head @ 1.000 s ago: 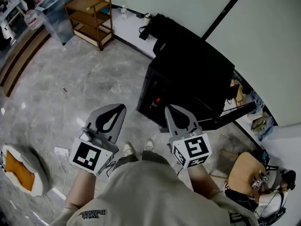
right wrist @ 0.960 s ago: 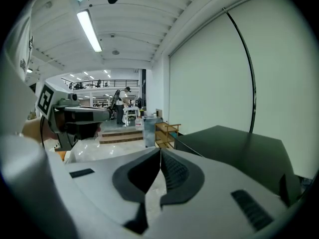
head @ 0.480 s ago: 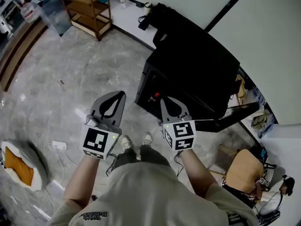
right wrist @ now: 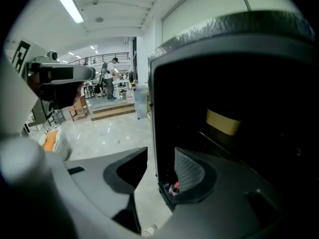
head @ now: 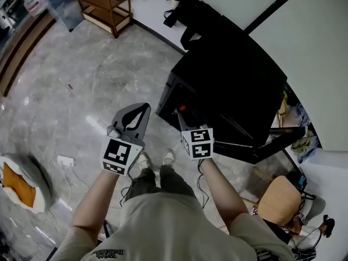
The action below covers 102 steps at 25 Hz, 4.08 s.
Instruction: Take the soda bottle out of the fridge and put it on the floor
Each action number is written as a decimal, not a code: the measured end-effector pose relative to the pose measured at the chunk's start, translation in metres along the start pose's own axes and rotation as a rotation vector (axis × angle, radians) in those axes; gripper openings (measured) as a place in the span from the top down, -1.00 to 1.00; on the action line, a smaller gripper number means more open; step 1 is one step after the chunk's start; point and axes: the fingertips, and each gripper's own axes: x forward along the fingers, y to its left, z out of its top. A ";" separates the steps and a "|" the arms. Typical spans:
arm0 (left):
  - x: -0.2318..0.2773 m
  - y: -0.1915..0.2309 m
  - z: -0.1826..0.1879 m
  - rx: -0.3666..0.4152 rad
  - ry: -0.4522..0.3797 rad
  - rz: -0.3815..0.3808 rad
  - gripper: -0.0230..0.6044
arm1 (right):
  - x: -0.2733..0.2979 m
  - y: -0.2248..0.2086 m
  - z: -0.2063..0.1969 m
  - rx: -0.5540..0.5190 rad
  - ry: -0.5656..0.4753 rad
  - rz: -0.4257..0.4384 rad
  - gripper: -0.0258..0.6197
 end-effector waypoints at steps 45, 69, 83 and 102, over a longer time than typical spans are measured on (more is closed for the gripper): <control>0.127 0.013 -0.279 -0.227 0.317 -0.098 0.91 | 0.234 -0.065 -0.220 0.041 0.352 -0.118 0.47; 0.073 0.012 -0.234 -0.190 0.287 -0.054 0.91 | 0.158 -0.024 -0.137 -0.081 0.260 0.016 0.57; 0.020 -0.006 -0.143 -0.148 0.250 -0.048 0.91 | 0.035 0.011 -0.059 -0.177 0.224 0.121 0.57; -0.069 -0.041 -0.091 -0.057 0.264 -0.017 0.91 | -0.093 0.039 -0.004 -0.301 0.167 0.190 0.57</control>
